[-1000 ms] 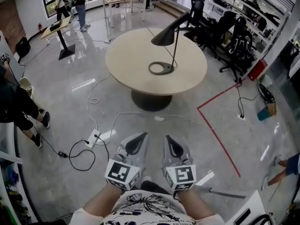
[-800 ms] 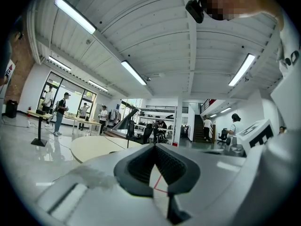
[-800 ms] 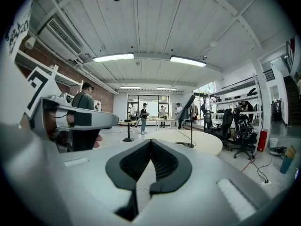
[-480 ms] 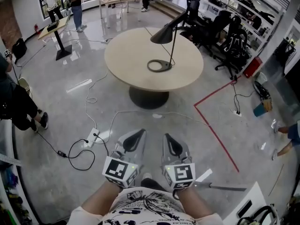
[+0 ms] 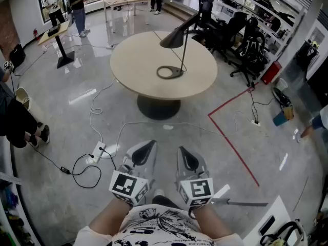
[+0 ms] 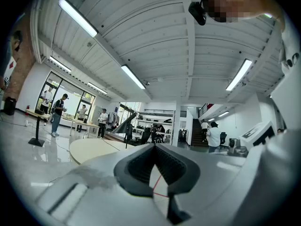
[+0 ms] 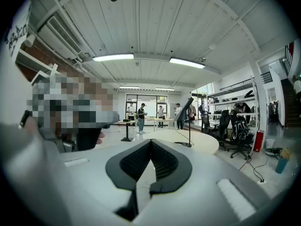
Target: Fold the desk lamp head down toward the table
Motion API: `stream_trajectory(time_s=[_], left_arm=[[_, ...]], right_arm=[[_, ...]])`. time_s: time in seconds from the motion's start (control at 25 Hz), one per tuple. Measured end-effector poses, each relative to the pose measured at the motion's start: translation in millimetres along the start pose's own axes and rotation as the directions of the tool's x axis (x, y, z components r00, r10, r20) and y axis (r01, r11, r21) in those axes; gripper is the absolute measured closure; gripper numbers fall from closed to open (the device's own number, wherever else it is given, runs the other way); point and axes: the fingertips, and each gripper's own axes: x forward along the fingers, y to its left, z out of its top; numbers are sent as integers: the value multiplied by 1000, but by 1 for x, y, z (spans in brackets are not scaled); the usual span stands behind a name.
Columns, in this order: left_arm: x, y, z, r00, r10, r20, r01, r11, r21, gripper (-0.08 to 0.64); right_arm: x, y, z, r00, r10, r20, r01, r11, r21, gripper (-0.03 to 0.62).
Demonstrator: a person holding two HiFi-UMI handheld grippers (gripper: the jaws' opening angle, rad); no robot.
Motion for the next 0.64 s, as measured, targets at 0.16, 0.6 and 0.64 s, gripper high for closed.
stream_trajectory(time_s=[0.16,0.6,0.64], left_arm=[[1,-3,5,999,-15,32,14,1000,12,558],[10,-2,1,1000,-9,23,9,1000,27,558],[10,-2,0,1000,-9,20,9,1000,28,558]], right_arm=[[0,-4,-2,1000,-11,-1,11,1000,-7,583],[5,-14,-1,1000,-11,2,11,999,-30,583],[6,-14,-1,1000,-9,0,9,999,-30,583]])
